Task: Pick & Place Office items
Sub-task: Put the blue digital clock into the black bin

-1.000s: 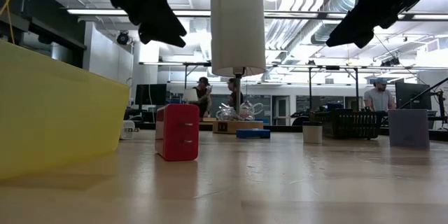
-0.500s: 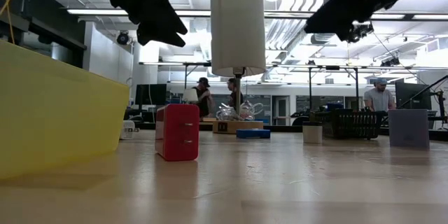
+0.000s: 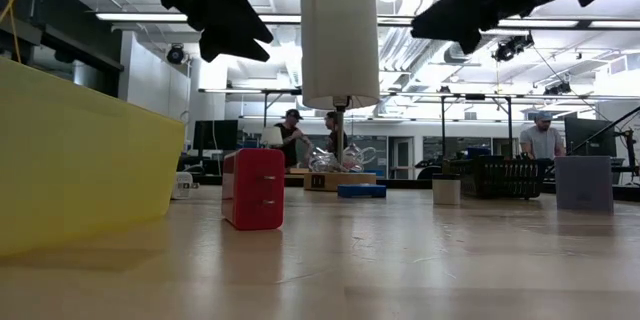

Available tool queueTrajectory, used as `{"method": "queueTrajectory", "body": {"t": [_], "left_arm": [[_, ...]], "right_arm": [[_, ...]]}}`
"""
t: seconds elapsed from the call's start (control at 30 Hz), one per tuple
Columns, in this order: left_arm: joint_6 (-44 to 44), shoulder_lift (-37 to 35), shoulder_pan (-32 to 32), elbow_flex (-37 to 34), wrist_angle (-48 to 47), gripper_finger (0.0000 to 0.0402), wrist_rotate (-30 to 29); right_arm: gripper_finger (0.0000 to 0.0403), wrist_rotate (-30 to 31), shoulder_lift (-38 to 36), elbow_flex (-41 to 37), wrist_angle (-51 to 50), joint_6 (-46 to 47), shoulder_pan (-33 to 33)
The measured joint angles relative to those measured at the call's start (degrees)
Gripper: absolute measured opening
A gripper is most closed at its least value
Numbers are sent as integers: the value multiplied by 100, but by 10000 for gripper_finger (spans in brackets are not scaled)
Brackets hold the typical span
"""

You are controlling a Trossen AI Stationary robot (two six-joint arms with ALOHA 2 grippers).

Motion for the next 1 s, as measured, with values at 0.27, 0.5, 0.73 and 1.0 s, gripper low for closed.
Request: {"method": "queueTrajectory", "body": {"t": [0.27, 0.5, 0.73, 1.0], "left_arm": [[0, 0, 0, 0, 0, 190, 0], [0, 0, 0, 0, -2, 190, 0], [2, 0, 0, 0, -2, 190, 0], [2, 0, 0, 0, -2, 190, 0]], "right_arm": [[103, -402, 129, 362, 159, -164, -414], [103, -407, 122, 720, 168, -323, -443], [103, -373, 122, 809, 132, -422, -443], [103, -413, 214, 850, 3, -422, -491]]}}
